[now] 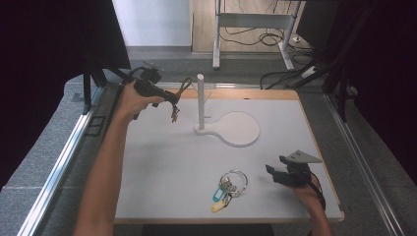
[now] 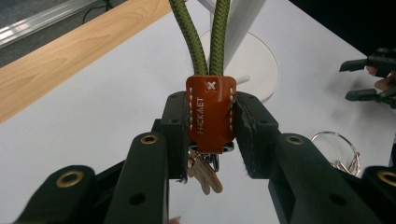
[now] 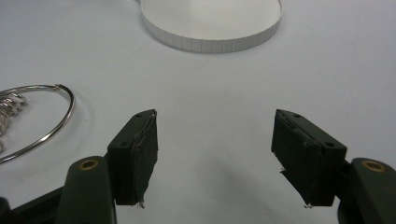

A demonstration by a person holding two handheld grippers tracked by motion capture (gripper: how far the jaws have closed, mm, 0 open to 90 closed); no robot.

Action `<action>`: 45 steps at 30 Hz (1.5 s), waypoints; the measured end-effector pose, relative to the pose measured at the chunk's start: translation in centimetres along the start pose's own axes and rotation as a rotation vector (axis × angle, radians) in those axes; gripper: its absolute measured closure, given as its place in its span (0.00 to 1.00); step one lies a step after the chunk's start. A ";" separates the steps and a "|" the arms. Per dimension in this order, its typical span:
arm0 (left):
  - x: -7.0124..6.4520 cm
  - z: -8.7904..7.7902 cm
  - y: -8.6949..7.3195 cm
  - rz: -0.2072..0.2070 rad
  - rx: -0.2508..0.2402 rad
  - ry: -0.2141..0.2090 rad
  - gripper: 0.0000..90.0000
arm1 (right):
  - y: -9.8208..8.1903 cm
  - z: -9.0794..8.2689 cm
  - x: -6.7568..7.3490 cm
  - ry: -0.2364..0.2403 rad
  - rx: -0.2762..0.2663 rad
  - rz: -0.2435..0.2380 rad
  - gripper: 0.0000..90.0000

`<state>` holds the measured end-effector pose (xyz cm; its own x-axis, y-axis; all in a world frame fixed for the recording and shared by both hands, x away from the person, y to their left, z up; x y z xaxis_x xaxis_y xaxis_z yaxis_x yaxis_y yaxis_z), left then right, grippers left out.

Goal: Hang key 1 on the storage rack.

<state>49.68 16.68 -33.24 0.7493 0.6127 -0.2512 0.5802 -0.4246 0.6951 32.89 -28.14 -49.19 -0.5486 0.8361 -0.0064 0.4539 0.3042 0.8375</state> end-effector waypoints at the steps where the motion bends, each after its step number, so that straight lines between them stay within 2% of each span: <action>1: 0.1 0.2 0.2 -0.006 0.000 -0.006 0.75 | 0.0 0.0 0.0 -0.005 0.000 0.000 0.35; 10: 0.6 1.5 0.1 -0.016 0.033 -0.003 0.75 | -0.1 0.2 0.1 0.001 0.006 -0.005 0.35; 17: 0.2 2.5 -0.1 0.006 0.056 -0.017 0.75 | -0.2 0.3 0.2 -0.003 0.006 -0.006 0.35; 25: -0.2 3.6 -0.3 0.013 0.074 -0.018 0.75 | -0.2 0.4 0.3 -0.001 0.012 -0.010 0.35; 45: -0.6 5.7 -0.7 0.011 0.084 0.000 0.74 | -0.3 0.6 0.4 -0.003 0.017 -0.014 0.35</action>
<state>50.64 12.75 -37.41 0.7561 0.6074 -0.2437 0.5962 -0.4857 0.6392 32.99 -27.64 -49.75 -0.5529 0.8330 -0.0192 0.4584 0.3233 0.8279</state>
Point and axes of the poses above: each handheld gripper's, and its own axes: z roughly forward along the jaws, y roughly out of its top, x roughly to its left, the point moved 3 cm from there along z, roughly forward along the jaws, and after that the axes turned 3 degrees about -x, right-handed, at the moved point
